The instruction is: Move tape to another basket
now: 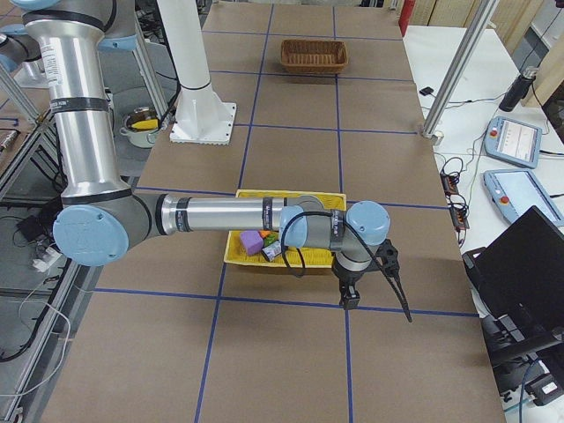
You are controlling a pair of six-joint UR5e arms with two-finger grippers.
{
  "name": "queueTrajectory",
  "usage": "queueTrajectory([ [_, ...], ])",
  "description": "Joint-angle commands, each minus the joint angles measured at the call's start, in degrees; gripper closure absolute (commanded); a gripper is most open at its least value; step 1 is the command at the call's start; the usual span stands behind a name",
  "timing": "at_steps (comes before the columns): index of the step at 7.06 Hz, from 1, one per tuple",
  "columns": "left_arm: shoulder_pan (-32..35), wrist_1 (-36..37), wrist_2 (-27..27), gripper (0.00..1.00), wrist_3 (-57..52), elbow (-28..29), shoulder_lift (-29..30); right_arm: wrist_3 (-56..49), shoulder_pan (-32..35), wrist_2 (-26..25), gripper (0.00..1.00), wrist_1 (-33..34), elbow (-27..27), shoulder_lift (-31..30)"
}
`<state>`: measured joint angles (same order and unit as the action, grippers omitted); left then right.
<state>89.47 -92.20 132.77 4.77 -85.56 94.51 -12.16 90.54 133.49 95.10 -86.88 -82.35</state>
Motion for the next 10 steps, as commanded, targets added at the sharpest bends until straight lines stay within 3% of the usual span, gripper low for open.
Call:
queueTrajectory([
  [1,0.0,0.0,0.38,0.0,0.07,-1.52,0.58,-0.05,-0.88,-0.16,0.0,0.0,-3.98,0.0],
  [3,-0.17,-0.18,0.38,0.0,0.07,-2.33,0.06,3.17,-4.48,0.62,0.0,-0.17,-8.38,0.09],
  [5,-0.44,-0.18,0.47,0.0,0.07,-2.5,-0.12,8.47,-7.2,7.11,0.0,-8.03,-8.13,-1.57],
  [8,-0.53,-1.48,0.47,0.0,0.07,-2.68,-0.64,8.39,-16.86,3.02,0.0,-10.37,-7.52,-2.29],
  [10,-0.53,-2.9,0.47,0.0,0.5,-2.59,-0.73,8.74,-21.27,3.0,0.0,-10.46,-5.6,-2.11],
])
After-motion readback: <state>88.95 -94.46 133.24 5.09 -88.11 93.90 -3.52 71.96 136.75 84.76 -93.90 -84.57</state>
